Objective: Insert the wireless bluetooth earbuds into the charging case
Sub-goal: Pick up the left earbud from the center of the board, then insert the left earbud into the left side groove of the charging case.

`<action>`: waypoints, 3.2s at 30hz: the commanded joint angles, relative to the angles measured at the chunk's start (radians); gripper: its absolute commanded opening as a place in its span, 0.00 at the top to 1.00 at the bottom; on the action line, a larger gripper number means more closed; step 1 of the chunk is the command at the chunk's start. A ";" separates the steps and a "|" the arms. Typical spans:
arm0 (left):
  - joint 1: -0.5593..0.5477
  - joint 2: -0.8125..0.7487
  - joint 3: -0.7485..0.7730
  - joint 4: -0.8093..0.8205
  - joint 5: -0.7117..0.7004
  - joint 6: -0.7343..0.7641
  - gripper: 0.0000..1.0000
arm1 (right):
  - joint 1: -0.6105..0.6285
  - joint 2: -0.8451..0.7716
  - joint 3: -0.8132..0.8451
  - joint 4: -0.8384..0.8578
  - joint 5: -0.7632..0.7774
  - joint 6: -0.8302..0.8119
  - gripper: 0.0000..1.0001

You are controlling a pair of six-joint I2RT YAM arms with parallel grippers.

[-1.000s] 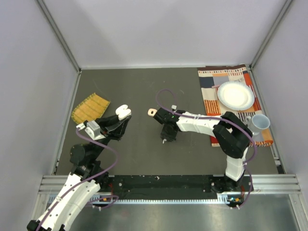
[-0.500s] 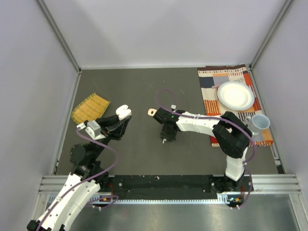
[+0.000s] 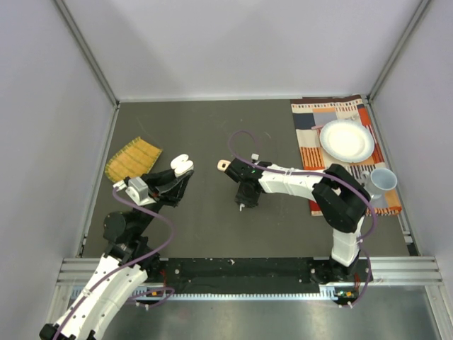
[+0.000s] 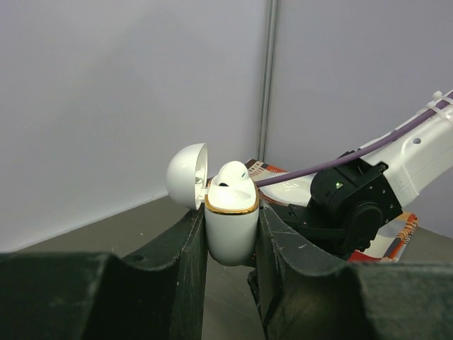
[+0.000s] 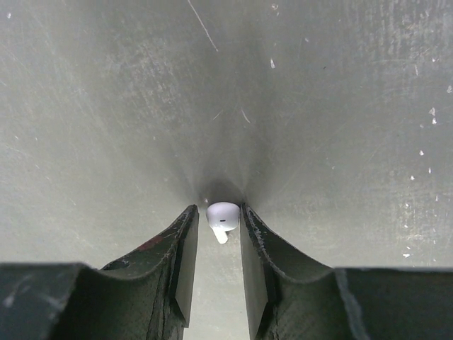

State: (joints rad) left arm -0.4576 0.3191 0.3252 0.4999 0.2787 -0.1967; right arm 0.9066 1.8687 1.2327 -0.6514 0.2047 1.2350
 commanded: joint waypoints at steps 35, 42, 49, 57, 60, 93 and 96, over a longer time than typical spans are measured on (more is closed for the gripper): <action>0.004 0.023 0.014 0.043 0.005 -0.017 1.00 | -0.009 0.020 0.027 0.009 0.030 -0.107 0.97; 0.004 0.026 0.012 0.048 0.004 -0.018 1.00 | -0.009 -0.006 0.031 0.016 0.033 -0.153 1.00; 0.004 0.023 0.009 0.048 0.010 -0.015 1.00 | -0.006 -0.109 -0.027 0.078 0.088 -0.195 1.00; 0.004 0.032 0.009 0.049 0.005 -0.021 1.00 | -0.002 -0.336 -0.177 0.248 0.188 -0.253 1.00; 0.004 0.044 0.009 0.058 0.010 -0.024 1.00 | 0.002 -0.423 -0.229 0.318 0.206 -0.261 1.00; 0.002 0.170 -0.026 0.192 0.177 -0.038 1.00 | 0.179 -0.841 -0.595 1.564 0.136 -1.005 1.00; 0.000 0.184 -0.031 0.210 0.192 -0.037 1.00 | 0.190 -0.830 -0.610 1.667 0.088 -1.028 1.00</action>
State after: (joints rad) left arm -0.4580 0.4892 0.3042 0.6247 0.4248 -0.2371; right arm 1.0782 1.0298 0.6350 0.8055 0.3798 0.2955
